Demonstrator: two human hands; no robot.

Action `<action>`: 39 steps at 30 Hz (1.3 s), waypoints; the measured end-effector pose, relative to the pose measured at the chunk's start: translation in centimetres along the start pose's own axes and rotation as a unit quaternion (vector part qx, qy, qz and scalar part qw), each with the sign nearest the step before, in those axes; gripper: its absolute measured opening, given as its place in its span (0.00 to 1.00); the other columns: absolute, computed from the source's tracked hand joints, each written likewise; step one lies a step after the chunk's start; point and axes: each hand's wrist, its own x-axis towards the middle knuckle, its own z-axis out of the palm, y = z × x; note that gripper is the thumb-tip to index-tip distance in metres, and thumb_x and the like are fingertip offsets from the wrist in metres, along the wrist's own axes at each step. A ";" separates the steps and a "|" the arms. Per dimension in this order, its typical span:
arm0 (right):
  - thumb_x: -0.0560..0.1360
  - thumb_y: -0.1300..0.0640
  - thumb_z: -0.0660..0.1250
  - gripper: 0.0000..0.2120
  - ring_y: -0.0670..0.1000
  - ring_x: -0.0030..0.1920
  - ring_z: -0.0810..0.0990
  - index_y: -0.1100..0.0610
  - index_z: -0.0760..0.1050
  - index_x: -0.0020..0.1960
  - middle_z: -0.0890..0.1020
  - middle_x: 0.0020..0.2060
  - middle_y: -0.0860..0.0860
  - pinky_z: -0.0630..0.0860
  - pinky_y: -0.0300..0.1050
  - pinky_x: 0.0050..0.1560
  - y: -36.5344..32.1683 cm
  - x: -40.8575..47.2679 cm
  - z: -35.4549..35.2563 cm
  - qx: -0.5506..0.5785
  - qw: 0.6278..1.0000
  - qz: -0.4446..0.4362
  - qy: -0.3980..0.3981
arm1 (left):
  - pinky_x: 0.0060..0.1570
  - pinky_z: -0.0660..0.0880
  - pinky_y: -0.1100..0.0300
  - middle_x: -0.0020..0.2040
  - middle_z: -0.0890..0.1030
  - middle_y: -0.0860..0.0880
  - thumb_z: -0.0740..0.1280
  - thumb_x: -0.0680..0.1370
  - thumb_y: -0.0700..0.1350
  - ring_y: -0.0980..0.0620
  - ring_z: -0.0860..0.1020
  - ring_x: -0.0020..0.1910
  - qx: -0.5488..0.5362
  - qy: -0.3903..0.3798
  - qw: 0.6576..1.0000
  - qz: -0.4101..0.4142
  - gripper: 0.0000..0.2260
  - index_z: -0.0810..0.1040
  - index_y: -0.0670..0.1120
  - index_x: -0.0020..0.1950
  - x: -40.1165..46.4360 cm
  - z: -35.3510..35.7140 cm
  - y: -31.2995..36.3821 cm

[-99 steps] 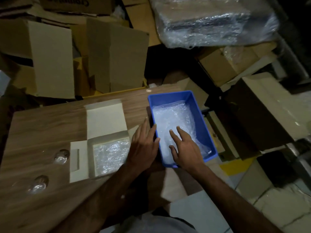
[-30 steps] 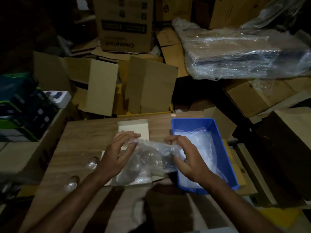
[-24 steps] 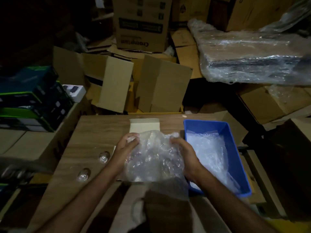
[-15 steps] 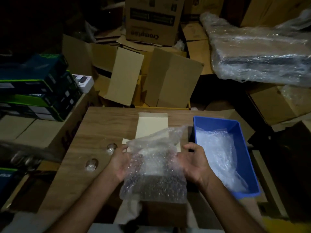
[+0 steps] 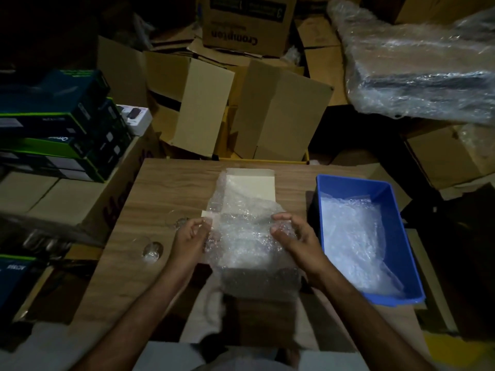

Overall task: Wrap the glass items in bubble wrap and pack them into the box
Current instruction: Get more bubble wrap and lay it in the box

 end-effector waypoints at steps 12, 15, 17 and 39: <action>0.71 0.66 0.78 0.26 0.44 0.62 0.81 0.50 0.80 0.66 0.82 0.63 0.45 0.78 0.47 0.65 1.1 2.0 -2.2 -0.150 0.988 -0.039 -0.009 | 0.55 0.82 0.54 0.58 0.85 0.51 0.79 0.70 0.38 0.50 0.84 0.57 0.055 -0.208 0.976 0.038 0.24 0.81 0.49 0.65 0.9 -3.1 2.4; 0.70 0.57 0.80 0.25 0.41 0.57 0.82 0.49 0.80 0.65 0.83 0.59 0.43 0.79 0.39 0.59 0.1 2.3 -2.5 -0.281 0.959 -0.029 -0.011 | 0.49 0.83 0.51 0.50 0.86 0.51 0.82 0.67 0.44 0.52 0.84 0.49 0.192 -0.155 0.964 0.097 0.15 0.86 0.50 0.52 1.1 -2.8 2.9; 0.69 0.54 0.81 0.15 0.40 0.48 0.83 0.49 0.85 0.55 0.85 0.49 0.41 0.79 0.37 0.51 -0.7 2.3 -2.9 -0.342 0.939 -0.026 -0.022 | 0.46 0.79 0.59 0.51 0.81 0.54 0.81 0.68 0.47 0.57 0.80 0.49 0.249 -0.143 0.949 0.131 0.09 0.85 0.50 0.44 1.1 -2.8 3.5; 0.62 0.47 0.85 0.56 0.54 0.74 0.70 0.35 0.52 0.78 0.64 0.78 0.51 0.74 0.62 0.68 3.8 0.3 -1.1 -0.004 0.999 0.037 0.034 | 0.60 0.78 0.58 0.81 0.58 0.53 0.65 0.82 0.36 0.51 0.64 0.77 -0.014 -0.138 0.990 0.033 0.36 0.57 0.67 0.78 1.0 -1.3 -1.9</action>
